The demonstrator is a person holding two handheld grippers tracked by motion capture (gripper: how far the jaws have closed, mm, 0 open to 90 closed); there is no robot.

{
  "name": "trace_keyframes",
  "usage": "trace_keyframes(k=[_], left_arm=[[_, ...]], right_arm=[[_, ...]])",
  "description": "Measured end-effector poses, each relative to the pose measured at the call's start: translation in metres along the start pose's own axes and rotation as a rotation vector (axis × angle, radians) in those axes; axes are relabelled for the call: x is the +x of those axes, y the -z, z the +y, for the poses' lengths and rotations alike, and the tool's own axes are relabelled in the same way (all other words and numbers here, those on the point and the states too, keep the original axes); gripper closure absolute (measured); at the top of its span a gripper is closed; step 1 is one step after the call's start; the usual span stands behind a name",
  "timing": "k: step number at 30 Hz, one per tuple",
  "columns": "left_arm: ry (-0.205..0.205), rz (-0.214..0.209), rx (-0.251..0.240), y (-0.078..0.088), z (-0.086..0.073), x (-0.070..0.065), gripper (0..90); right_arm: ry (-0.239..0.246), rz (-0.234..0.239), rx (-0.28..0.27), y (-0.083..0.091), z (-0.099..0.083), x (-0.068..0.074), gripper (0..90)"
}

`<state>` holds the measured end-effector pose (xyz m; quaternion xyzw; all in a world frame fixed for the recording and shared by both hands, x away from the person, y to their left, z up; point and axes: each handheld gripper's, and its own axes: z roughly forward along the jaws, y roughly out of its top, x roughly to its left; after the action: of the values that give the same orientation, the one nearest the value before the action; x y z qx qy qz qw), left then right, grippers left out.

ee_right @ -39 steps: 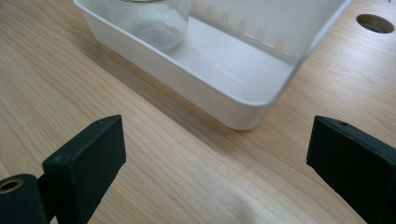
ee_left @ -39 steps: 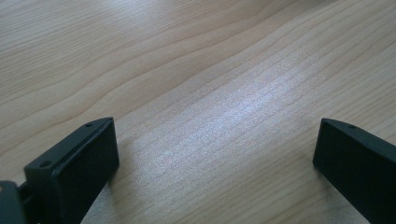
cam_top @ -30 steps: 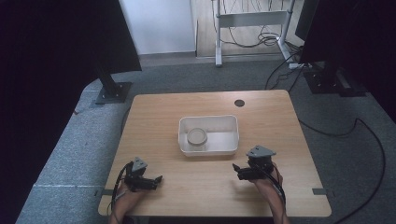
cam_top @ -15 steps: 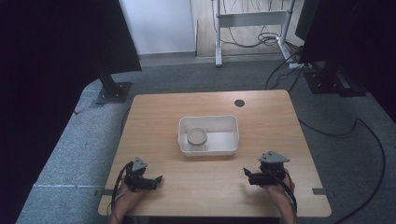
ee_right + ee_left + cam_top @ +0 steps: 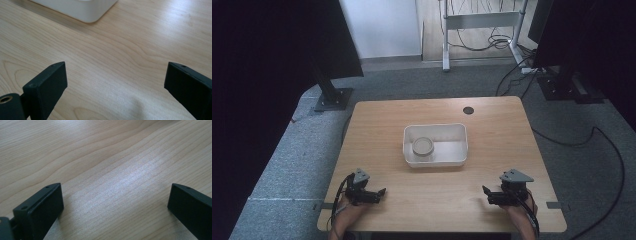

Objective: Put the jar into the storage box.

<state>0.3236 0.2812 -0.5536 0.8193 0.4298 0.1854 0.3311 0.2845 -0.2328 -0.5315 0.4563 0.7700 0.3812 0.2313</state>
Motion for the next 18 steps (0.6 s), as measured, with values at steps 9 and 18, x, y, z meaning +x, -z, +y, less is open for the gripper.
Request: trace_keyframes(k=[9,18], left_arm=[[0.002,0.002,0.0,0.0,0.0,0.0,0.0],[0.003,0.003,0.0,0.0,0.0,0.0,0.0]], right_arm=[[-0.018,-0.009,0.017,0.006,-0.015,-0.003,4.2],[-0.047,-0.013,0.051,0.01,-0.033,-0.004,4.2]])
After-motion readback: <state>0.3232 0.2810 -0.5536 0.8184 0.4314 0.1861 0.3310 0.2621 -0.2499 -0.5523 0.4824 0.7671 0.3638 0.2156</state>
